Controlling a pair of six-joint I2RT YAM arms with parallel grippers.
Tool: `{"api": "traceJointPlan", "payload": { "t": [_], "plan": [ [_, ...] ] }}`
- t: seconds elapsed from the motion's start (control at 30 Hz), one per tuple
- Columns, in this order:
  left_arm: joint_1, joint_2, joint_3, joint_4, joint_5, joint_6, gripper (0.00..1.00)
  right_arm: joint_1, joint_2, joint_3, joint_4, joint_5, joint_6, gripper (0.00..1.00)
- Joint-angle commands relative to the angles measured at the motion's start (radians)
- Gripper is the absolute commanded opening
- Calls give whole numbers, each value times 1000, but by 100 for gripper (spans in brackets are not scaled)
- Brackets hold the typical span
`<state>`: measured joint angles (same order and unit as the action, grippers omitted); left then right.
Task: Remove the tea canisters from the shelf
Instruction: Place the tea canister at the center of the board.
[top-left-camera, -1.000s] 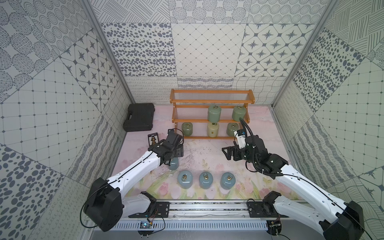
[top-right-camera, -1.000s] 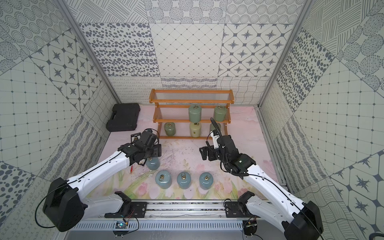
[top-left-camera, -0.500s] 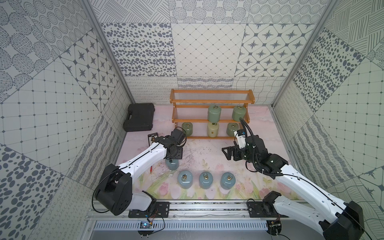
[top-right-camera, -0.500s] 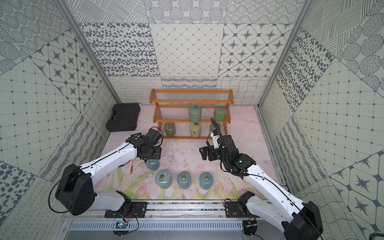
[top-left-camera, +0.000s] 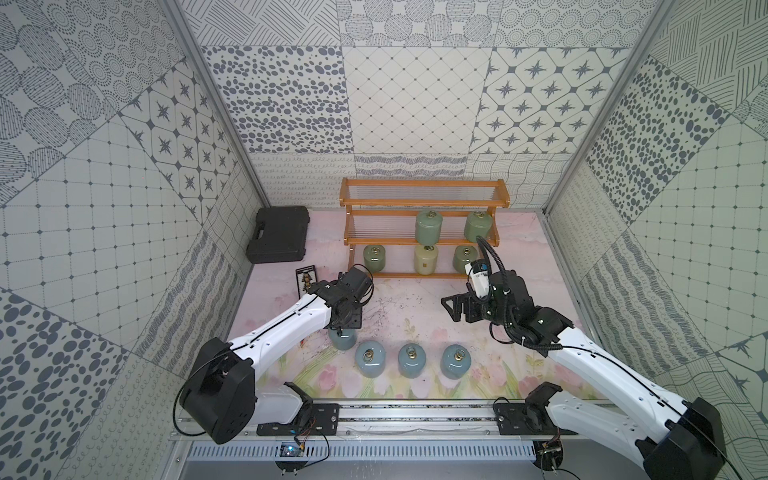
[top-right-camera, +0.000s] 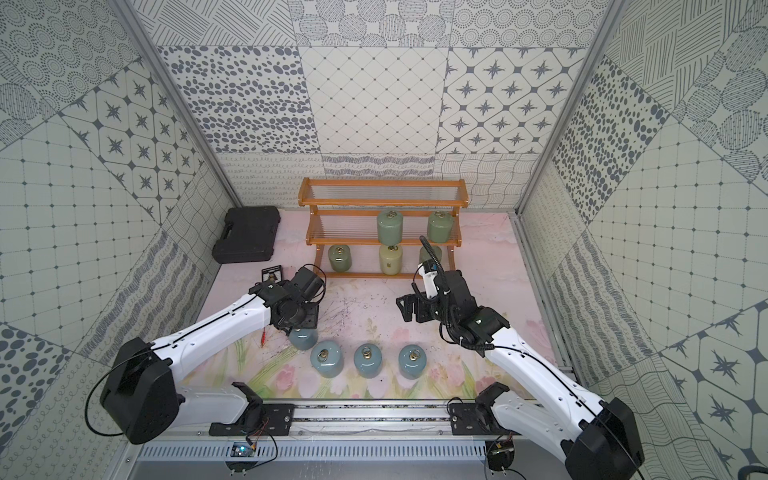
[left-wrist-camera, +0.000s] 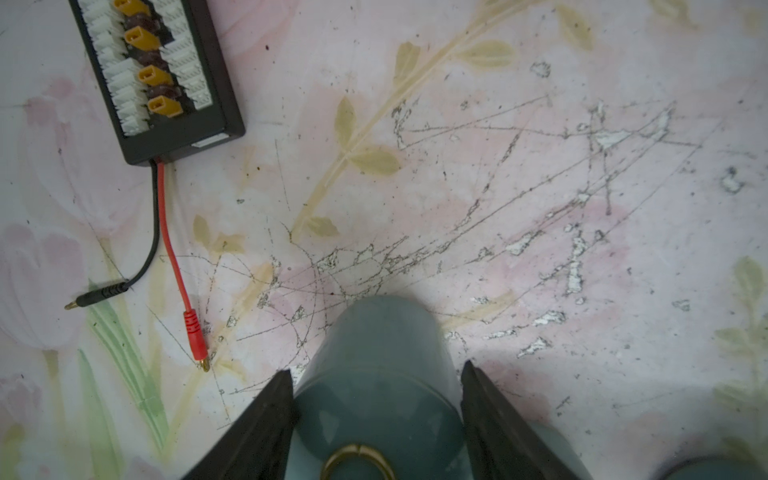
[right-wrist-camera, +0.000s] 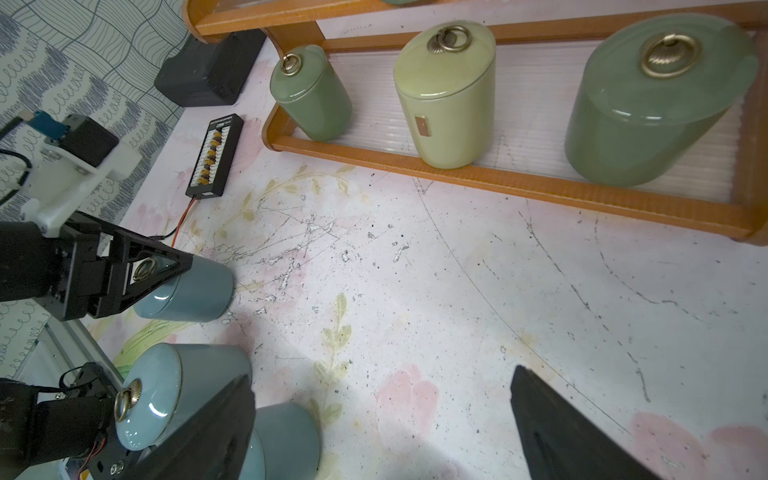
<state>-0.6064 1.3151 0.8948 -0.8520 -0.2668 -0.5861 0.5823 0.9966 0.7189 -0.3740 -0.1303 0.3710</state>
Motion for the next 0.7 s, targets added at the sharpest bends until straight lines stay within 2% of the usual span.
{"api": "traceJointPlan", "payload": {
  "t": [0.0, 0.2, 0.67],
  "plan": [
    [-30, -44, -35, -215, -26, -134, 67, -10, 16, -4, 66, -42, -31, 100],
    [-71, -76, -29, -280, -74, -205, 71, -21, 45, -9, 90, -79, -38, 100],
    [-121, -84, -32, -314, -71, -284, 72, -52, 54, -22, 111, -115, -44, 100]
  ]
}}
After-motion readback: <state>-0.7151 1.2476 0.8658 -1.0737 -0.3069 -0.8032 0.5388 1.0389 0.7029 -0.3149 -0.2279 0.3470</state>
